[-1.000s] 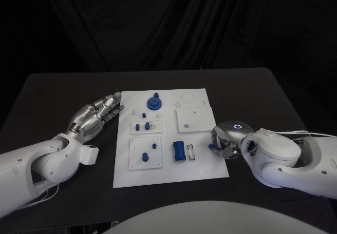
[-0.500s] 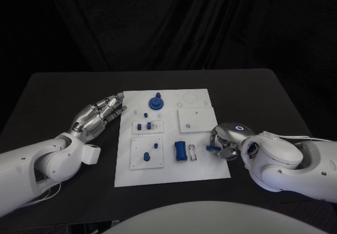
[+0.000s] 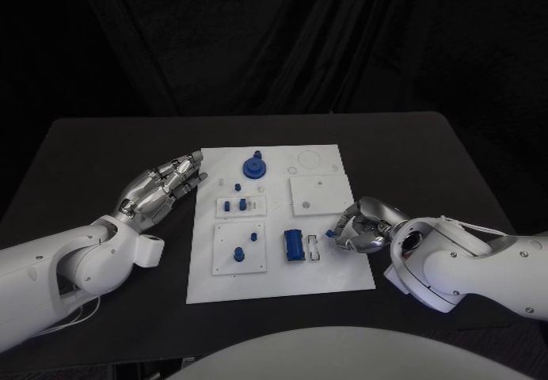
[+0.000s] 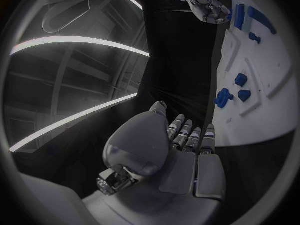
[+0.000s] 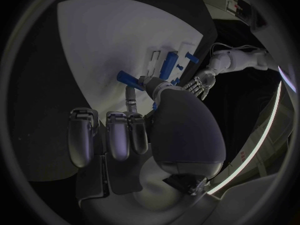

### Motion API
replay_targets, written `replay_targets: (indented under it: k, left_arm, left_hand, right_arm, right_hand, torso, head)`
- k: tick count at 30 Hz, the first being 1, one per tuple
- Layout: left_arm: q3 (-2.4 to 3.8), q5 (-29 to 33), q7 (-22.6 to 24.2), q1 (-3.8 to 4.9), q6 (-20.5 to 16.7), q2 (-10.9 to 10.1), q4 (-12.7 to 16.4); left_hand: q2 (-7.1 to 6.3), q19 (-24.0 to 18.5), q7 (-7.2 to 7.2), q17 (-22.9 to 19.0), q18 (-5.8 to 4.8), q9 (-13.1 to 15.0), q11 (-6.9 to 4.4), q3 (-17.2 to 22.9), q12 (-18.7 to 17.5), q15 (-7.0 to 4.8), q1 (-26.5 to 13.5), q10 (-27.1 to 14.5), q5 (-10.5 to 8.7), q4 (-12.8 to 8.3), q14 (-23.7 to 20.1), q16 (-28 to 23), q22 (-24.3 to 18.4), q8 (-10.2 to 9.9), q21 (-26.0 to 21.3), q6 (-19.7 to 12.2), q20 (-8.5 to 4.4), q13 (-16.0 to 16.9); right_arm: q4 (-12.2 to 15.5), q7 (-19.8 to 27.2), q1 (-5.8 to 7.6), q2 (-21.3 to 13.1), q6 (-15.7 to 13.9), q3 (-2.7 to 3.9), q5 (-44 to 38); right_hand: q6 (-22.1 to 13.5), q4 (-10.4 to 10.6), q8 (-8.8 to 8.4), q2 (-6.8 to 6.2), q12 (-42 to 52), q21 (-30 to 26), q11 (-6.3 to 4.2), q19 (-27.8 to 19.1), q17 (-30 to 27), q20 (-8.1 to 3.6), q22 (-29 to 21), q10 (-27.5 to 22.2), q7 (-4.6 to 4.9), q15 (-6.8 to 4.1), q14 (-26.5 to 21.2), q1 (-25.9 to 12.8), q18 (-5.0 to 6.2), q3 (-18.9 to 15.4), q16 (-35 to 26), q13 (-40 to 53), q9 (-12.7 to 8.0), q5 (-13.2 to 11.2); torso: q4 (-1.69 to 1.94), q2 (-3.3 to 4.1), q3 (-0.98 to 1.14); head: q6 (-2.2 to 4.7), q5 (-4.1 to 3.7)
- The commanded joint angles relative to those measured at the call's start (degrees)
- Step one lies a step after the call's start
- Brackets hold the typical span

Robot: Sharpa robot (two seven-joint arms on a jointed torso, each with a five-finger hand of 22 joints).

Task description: Assemble the parts on the task board

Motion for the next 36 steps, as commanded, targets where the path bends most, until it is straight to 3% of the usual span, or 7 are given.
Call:
replay_targets:
  k: [1, 7, 13, 22, 27, 36]
  left_arm:
    - [0.04, -0.1, 0.2, -0.09, 0.9, 0.1, 0.2]
    - [0.04, -0.1, 0.1, -0.09, 0.9, 0.1, 0.3]
    - [0.04, -0.1, 0.0, -0.09, 0.9, 0.3, 0.2]
    - [0.04, -0.1, -0.1, -0.09, 0.9, 0.2, 0.4]
    - [0.04, -0.1, -0.2, -0.09, 0.9, 0.2, 0.4]
    - [0.04, -0.1, -0.4, -0.09, 1.1, 0.5, 0.2]
  left_hand:
    - [-0.06, 0.2, 2.52, 0.0, -0.53, -0.1, 0.50, 0.5, -0.2, 0.43, 0.7, 0.0, 0.36, 0.0, 0.1, 0.1, 0.1, -0.2, 0.2, -0.4, 0.31, 0.0]
    - [-0.07, 0.2, 2.54, 0.0, -0.53, -0.1, 0.52, 0.5, -0.2, 0.45, 0.7, 0.0, 0.37, 0.0, 0.1, 0.1, 0.1, -0.2, 0.2, -0.4, 0.33, 0.0]
    - [-0.07, 0.2, 2.55, 0.0, -0.53, -0.1, 0.53, 0.5, -0.2, 0.46, 0.7, 0.0, 0.37, 0.0, 0.1, 0.1, 0.1, -0.2, 0.2, -0.4, 0.34, 0.0]
    - [-0.07, 0.2, 2.55, 0.0, -0.53, -0.1, 0.53, 0.5, -0.2, 0.46, 0.7, 0.0, 0.37, 0.0, 0.1, 0.1, 0.1, -0.2, 0.2, -0.4, 0.34, 0.0]
    - [-0.07, 0.2, 2.55, 0.0, -0.53, -0.1, 0.53, 0.5, -0.2, 0.46, 0.7, 0.0, 0.37, 0.0, 0.1, 0.1, 0.1, -0.2, 0.2, -0.4, 0.34, 0.0]
    - [-0.09, 0.3, 2.59, 0.0, -0.52, -0.1, 0.57, 0.5, -0.3, 0.51, 0.8, 0.1, 0.38, 0.0, 0.2, 0.1, 0.1, -0.2, 0.3, -0.4, 0.40, 0.0]
  right_arm:
    - [0.1, 4.6, 0.13, 0.3, -8.1, -0.01, 12.5]
    - [0.0, 6.4, 0.18, 1.0, -11.3, -0.01, 21.0]
    - [-0.2, 7.5, 0.19, 1.8, -12.8, -0.02, 28.4]
    - [-0.5, 6.9, 0.06, 2.5, -11.8, -0.03, 32.0]
    - [-0.5, 6.8, -0.13, 2.9, -11.3, -0.03, 33.0]
    - [-0.2, 7.4, -0.25, 3.8, -10.1, -0.04, 34.0]
  right_hand:
    - [1.8, 0.2, -0.35, 0.62, 0.2, -0.1, -0.49, 4.0, 10.7, -0.43, 13.6, 6.1, -1.95, -0.31, 5.2, -0.3, -0.22, -1.0, -0.1, 15.1, 0.5, 0.7]
    - [1.7, 0.6, -0.52, 1.09, 0.2, -0.1, -0.59, 3.9, 10.5, -0.46, 13.6, 6.1, -2.05, -0.33, 5.2, -0.6, -0.20, -2.3, -0.1, 15.1, 0.9, 1.5]
    - [1.5, 1.0, -0.76, 1.48, 0.2, -0.3, -0.58, 3.9, 10.2, -0.46, 13.5, 6.1, -2.03, -0.32, 5.2, -0.8, -0.14, -3.0, -0.2, 15.1, 1.2, 1.9]
    - [1.3, 1.4, -0.98, 1.79, 0.2, -0.6, -0.56, 3.7, 9.9, -0.43, 13.4, 6.1, -2.00, -0.27, 5.1, -1.2, -0.05, -4.0, -0.3, 15.1, 1.5, 2.3]
    - [1.0, 1.6, -1.27, 2.18, 0.2, -0.7, -0.53, 3.6, 9.8, -0.37, 13.4, 6.1, -1.94, -0.20, 5.1, -1.4, -0.04, -5.5, -0.3, 15.1, 2.0, 4.3]
    - [0.8, 1.6, -1.41, 2.36, 0.2, -0.8, -0.50, 3.6, 9.7, -0.35, 13.3, 6.1, -1.88, -0.17, 5.1, -1.5, -0.02, -5.9, -0.3, 15.1, 2.1, 4.5]
  torso:
    - [0.18, -0.06, -0.12]
    - [0.02, 0.02, -0.13]
    - [0.14, 0.15, -0.08]
    - [-0.05, 0.33, -0.09]
    - [-0.02, 0.34, -0.11]
    - [-0.04, 0.24, -0.07]
  head:
    - [0.00, 0.09]
    - [0.00, 0.45]
    - [0.00, 0.34]
    - [0.00, 0.87]
    - [0.00, 0.84]
    - [0.00, 1.05]
